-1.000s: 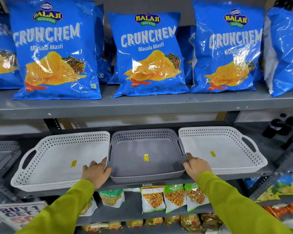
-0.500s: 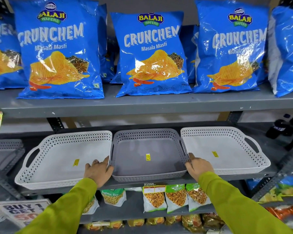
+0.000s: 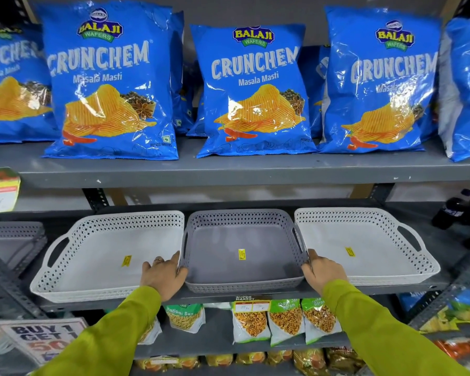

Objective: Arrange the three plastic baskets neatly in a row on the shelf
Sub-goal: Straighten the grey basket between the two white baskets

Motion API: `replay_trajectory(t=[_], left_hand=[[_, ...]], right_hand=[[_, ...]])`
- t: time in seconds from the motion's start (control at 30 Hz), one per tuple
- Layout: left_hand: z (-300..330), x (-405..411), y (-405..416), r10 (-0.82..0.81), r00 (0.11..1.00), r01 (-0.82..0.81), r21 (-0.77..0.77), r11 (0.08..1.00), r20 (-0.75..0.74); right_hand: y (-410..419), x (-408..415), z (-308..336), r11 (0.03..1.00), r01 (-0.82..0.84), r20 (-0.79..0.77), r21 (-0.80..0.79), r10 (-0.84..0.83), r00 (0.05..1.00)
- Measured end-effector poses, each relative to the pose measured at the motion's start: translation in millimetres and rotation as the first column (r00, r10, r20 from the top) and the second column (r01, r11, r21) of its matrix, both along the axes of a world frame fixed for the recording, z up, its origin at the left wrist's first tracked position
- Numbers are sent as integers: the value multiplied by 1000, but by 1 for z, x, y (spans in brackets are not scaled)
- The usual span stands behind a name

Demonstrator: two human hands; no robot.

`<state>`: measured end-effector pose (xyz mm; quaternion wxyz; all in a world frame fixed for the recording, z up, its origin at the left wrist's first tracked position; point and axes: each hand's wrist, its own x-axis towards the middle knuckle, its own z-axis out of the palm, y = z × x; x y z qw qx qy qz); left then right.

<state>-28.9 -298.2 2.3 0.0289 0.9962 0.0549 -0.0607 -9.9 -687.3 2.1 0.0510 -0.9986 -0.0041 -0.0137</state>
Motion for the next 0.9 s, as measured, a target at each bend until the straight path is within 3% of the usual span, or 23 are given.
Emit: replay_trajectory(t=[0.47,0.9], left_hand=[[0,-3,8,-61,996,56,70,996,60],[5,-10,8,-89,992,78,118,990,93]], right_hand=[[3,-7,0,999,43,44,6,-43,998],[7,-9,1,996,81,-12,-26,-81,997]])
